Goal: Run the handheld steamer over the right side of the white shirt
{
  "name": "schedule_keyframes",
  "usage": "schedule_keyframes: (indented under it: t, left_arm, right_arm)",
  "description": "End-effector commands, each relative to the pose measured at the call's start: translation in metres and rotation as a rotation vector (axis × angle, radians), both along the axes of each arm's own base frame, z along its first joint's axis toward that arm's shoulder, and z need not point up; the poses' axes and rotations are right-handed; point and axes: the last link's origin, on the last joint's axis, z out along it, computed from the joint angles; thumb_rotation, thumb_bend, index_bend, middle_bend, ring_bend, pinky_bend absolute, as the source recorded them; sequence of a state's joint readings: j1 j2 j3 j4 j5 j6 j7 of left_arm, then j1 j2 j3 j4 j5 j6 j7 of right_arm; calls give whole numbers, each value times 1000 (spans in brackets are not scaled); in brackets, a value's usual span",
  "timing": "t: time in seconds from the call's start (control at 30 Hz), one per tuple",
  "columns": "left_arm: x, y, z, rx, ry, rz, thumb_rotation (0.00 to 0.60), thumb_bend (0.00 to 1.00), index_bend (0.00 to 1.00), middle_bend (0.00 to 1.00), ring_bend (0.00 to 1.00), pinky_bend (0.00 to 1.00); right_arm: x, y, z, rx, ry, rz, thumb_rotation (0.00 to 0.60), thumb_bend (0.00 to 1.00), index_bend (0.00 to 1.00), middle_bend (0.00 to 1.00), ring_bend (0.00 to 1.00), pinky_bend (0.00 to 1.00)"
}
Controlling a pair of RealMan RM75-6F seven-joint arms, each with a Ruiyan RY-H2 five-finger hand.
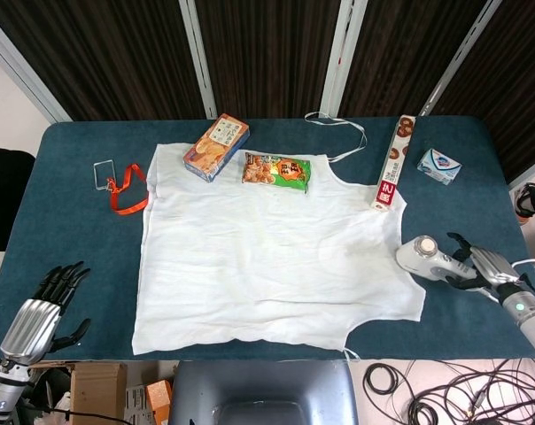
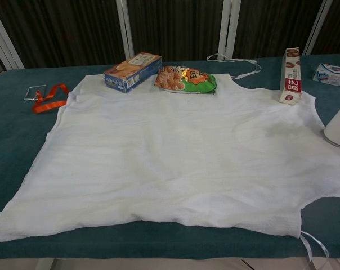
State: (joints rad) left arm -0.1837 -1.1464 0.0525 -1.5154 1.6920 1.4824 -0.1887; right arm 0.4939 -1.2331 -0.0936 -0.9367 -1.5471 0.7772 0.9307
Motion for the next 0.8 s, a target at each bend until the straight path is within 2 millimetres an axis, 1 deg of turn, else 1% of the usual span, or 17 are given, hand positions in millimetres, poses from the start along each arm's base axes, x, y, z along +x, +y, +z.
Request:
schedule_keyframes:
  t: [0.03,0.13,0.27,0.33,0.37,0.43,0.47,0.53,0.67,0.73,0.8]
  left_arm:
    - [0,-1,1,3,0,1,600,362,0,0,0,23]
    - [0,-1,1,7,1,2,600,362,0,1,0,23]
    - [1,-1,1,10,-3,-5,600,361,0,1,0,22]
    - [0,-1,1,13,-3,-7,600,362,0,0,0,22]
    - [0,-1,1,12,-5,-6,600,362,0,0,0,22]
    - [0,-2,2,10,-6,-5,600,362,0,0,0,22]
    - [0,-2,2,8,-6,-6,600,362,0,0,0,22]
    - [1,-2,1,7,-6,-9,600,362,0,0,0,22]
    - [1,-3,1,7,-6,-10,600,363,0,0,0,22]
    - [1,-3,1,8,-5,-9,600,363,0,0,0,22]
    - [0,-3,2,15,-5,-4,600,362,0,0,0,21]
  right_arm:
    - [6,13,13,-11,-6,38,600,255,40,168,184,566]
    - [14,28,26,-33,11,102,600,255,33,141,152,542]
    - [32,57,48,-94,65,201,600,254,27,112,118,499]
    - [38,71,55,-114,100,222,600,254,27,109,114,492]
    - [39,80,60,-114,145,222,600,255,26,108,114,490]
    - [38,88,66,-106,220,195,600,255,19,106,112,455]
    - [36,90,68,-103,265,173,600,255,16,106,110,425]
    - [34,88,69,-119,317,138,600,255,13,104,106,373]
    - [32,85,67,-136,326,120,600,254,10,103,104,357]
    - [28,83,67,-144,332,101,600,254,4,92,87,324]
    - [27,84,71,-165,325,92,600,243,0,64,40,230]
